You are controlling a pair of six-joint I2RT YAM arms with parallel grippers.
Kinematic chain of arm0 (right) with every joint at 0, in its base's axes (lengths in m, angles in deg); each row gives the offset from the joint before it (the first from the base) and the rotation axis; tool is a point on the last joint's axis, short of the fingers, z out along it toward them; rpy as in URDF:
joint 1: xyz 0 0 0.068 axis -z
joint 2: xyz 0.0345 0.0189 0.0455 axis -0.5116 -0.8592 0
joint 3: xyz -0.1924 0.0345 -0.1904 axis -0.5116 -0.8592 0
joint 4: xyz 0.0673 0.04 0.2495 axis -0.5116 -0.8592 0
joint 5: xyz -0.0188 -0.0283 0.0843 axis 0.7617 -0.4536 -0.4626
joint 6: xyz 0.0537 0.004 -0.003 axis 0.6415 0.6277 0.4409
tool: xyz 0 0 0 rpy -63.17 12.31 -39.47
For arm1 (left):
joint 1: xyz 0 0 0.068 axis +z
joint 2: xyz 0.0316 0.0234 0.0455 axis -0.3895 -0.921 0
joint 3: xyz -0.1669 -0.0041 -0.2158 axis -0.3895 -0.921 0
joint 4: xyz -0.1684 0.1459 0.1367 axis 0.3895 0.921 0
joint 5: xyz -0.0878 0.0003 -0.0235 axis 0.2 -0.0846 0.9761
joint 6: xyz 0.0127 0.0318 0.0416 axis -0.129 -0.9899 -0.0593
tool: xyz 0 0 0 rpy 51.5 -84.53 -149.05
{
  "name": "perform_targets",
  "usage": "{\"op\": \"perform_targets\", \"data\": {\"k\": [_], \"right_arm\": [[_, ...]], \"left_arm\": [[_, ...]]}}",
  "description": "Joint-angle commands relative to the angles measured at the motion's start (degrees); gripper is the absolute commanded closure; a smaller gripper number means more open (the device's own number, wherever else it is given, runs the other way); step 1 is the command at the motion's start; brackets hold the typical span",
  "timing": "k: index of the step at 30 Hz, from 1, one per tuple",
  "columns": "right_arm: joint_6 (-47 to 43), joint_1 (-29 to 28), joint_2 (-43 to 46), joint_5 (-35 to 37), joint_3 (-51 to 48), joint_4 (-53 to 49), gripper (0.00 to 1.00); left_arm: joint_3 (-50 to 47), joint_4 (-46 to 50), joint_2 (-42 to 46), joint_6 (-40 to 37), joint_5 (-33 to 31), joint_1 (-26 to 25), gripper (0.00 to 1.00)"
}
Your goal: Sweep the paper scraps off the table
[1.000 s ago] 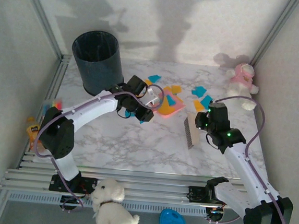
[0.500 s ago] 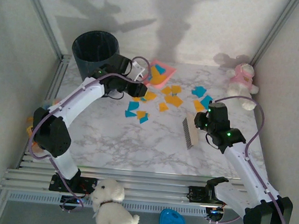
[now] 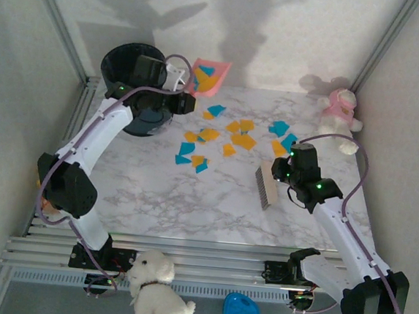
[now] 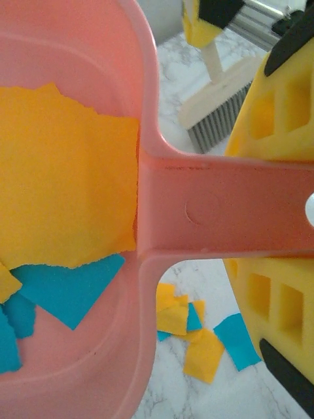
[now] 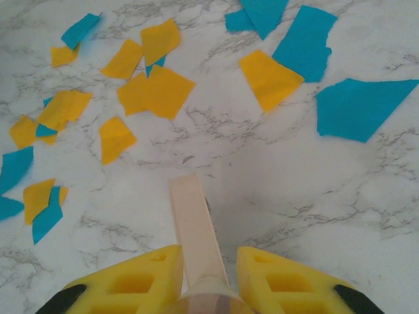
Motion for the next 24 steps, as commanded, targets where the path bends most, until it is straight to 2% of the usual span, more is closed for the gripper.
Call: {"op": "perform_targets", "data": {"k": [1, 8, 24], "right_arm": [[-0.24, 0.33, -0.32, -1.07, 2.02, 0.14, 1.00], [-0.24, 0.34, -0.38, -1.06, 2.03, -0.18, 1.00], [-0.08, 0.31, -1.45, -1.60, 2.41, -0.05, 1.00]], "left_arm": [[3.31, -3.81, 1.06, 5.32, 4.43, 2.92, 1.00], [4.52, -7.39, -0.24, 11.30, 8.59, 7.05, 1.00], [2.43, -23.09, -2.22, 35.10, 15.36, 14.31, 1.00]]}}
